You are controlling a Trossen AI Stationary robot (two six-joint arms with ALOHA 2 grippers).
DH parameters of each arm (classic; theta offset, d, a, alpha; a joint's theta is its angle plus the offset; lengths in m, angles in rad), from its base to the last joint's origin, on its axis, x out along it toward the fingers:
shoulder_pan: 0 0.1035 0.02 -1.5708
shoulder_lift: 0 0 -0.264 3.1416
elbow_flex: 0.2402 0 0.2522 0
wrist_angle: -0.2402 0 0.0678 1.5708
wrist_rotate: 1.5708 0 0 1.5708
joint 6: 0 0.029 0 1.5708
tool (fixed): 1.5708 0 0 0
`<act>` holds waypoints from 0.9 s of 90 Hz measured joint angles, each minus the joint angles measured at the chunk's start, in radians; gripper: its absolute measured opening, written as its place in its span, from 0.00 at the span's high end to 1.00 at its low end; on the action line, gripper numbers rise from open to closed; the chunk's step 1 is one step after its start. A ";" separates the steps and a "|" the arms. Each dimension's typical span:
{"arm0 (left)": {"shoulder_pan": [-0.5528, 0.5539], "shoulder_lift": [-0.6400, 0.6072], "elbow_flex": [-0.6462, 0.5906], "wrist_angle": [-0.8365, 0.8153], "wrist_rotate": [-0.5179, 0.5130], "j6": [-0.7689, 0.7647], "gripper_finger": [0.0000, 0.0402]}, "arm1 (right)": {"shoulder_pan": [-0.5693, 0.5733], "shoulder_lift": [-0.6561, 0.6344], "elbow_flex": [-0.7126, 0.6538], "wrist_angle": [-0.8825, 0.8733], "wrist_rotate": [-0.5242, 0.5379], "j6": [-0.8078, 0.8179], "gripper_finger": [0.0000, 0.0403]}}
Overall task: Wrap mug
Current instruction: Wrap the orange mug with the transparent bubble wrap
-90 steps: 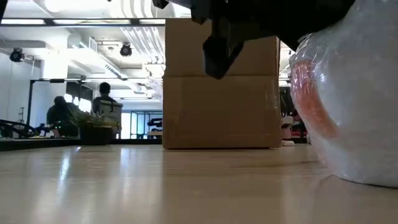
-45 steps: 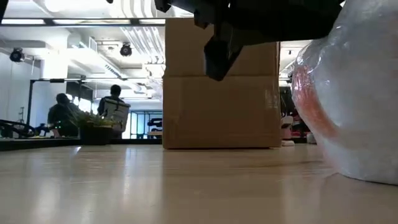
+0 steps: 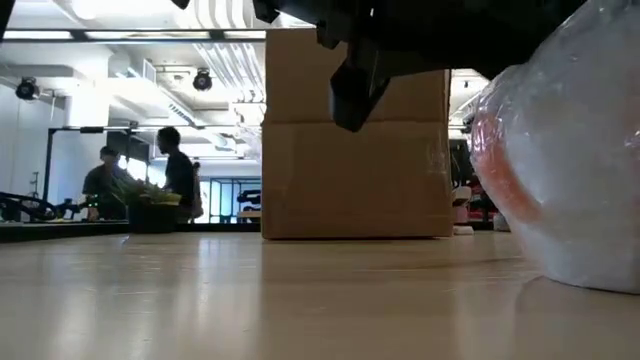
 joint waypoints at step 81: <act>-0.001 -0.001 0.000 0.009 0.001 -0.004 0.95 | -0.003 -0.085 0.054 -0.176 0.040 0.091 1.00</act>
